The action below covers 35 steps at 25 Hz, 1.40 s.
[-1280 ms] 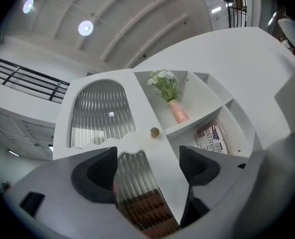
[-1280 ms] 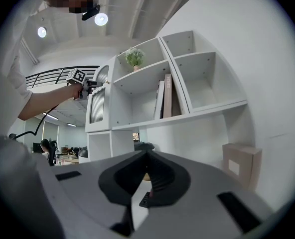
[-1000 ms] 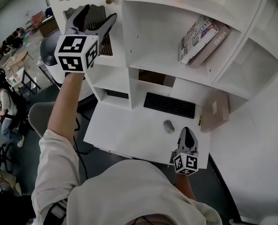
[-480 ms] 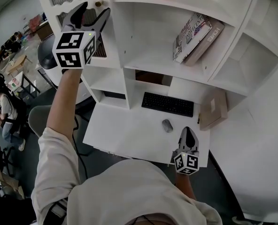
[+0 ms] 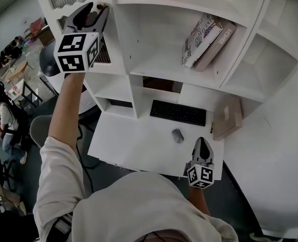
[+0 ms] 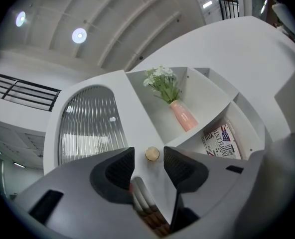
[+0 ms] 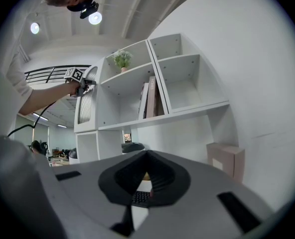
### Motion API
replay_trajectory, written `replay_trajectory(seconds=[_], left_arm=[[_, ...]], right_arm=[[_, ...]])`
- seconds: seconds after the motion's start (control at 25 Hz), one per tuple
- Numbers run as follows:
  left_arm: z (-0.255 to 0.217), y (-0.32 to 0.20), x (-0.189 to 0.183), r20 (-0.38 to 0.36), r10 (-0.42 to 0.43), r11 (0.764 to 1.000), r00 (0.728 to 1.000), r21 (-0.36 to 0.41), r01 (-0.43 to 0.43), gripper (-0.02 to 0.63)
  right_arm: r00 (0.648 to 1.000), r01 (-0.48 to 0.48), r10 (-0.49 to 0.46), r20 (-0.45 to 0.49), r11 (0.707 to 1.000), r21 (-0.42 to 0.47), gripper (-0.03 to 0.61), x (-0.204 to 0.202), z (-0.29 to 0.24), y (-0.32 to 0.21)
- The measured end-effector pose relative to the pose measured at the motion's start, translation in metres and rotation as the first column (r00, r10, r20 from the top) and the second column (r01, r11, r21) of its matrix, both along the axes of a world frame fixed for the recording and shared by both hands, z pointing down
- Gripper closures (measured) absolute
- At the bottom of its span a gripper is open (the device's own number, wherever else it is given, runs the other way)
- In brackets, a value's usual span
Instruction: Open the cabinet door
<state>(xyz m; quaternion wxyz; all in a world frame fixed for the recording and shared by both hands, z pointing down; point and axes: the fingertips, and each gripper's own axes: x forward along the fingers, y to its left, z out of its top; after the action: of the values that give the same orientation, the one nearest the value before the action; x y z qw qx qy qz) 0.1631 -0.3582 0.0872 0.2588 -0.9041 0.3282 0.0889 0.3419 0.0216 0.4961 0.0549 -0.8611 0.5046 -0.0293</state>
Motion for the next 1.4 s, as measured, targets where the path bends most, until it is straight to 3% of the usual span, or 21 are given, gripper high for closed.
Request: replay_trajectory(seconds=[0.52, 1.0, 1.4], left_arm=[[0.0, -0.003, 0.01, 0.016, -0.022, 1.0, 1.0, 0.007, 0.022, 0.534], [0.002, -0.002, 0.011, 0.085, -0.072, 0.996, 0.994, 0.058, 0.067, 0.54], [0.002, 0.005, 0.004, 0.14, -0.023, 0.999, 0.99, 0.052, 0.016, 0.543]], right_arm=[[1.0, -0.015, 0.015, 0.011, 1.0, -0.005, 0.575, 0.012, 0.004, 0.01], [1.0, 0.015, -0.015, 0.02, 1.0, -0.011, 0.575, 0.014, 0.01, 0.008], [0.998, 0.053, -0.053, 0.025, 0.998, -0.014, 0.575, 0.016, 0.012, -0.001]])
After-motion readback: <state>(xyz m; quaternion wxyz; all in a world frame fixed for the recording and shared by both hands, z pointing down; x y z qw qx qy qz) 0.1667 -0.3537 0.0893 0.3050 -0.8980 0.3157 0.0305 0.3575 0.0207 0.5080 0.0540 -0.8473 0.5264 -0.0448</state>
